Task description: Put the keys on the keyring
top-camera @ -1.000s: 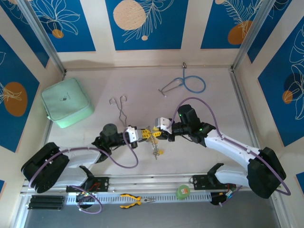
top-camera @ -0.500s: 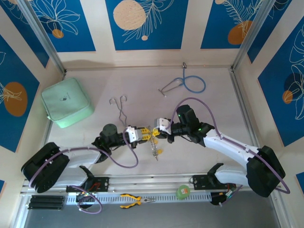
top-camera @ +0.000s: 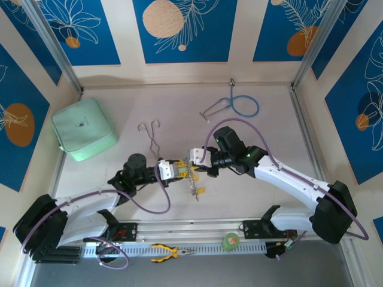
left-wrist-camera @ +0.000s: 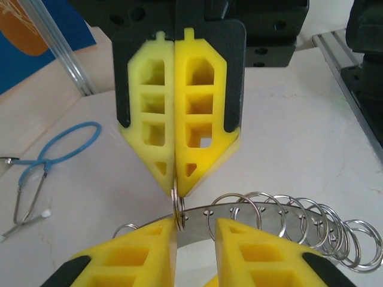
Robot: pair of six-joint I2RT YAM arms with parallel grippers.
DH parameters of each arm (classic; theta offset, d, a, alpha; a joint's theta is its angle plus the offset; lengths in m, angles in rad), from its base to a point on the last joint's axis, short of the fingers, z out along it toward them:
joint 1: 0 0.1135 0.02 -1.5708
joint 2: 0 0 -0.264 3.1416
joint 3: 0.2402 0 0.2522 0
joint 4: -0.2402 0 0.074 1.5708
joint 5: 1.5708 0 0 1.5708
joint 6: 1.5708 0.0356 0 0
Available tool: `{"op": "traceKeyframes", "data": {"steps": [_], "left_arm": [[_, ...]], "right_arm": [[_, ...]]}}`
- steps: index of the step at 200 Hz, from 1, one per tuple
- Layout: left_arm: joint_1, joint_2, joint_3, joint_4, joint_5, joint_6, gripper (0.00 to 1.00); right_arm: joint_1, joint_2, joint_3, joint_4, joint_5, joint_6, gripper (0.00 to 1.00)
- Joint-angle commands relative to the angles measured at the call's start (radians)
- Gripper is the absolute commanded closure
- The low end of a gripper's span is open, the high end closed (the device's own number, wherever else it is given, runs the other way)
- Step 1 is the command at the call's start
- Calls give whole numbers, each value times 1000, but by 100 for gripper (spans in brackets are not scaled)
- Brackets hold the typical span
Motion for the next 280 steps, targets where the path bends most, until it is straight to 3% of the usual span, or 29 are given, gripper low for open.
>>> {"op": "traceKeyframes", "data": {"steps": [1,55,115,134,148,168,196,280], "left_arm": [[-9,-3,33,-42,-1,28,75],[-10,-20,53,-58,-4,34,79],[-8,-26,50,-59,-36,53,97],[-9,-29,43,-42,-46,61,100],[-10,-31,41,-30,-44,72,100],[-8,-30,26,1,-34,98,100],[-12,-29,4,43,-28,137,100],[-20,-37,-22,78,3,196,100]], "right_arm": [[23,19,62,-65,34,-30,100],[63,72,134,-107,64,-45,100],[59,41,105,-66,-28,-32,100],[0,-35,18,41,-136,29,77],[-57,-88,-49,122,-186,79,71],[-88,-115,-104,163,-136,84,72],[-22,-96,-142,180,20,3,77],[22,-75,-161,259,20,10,78]]}}
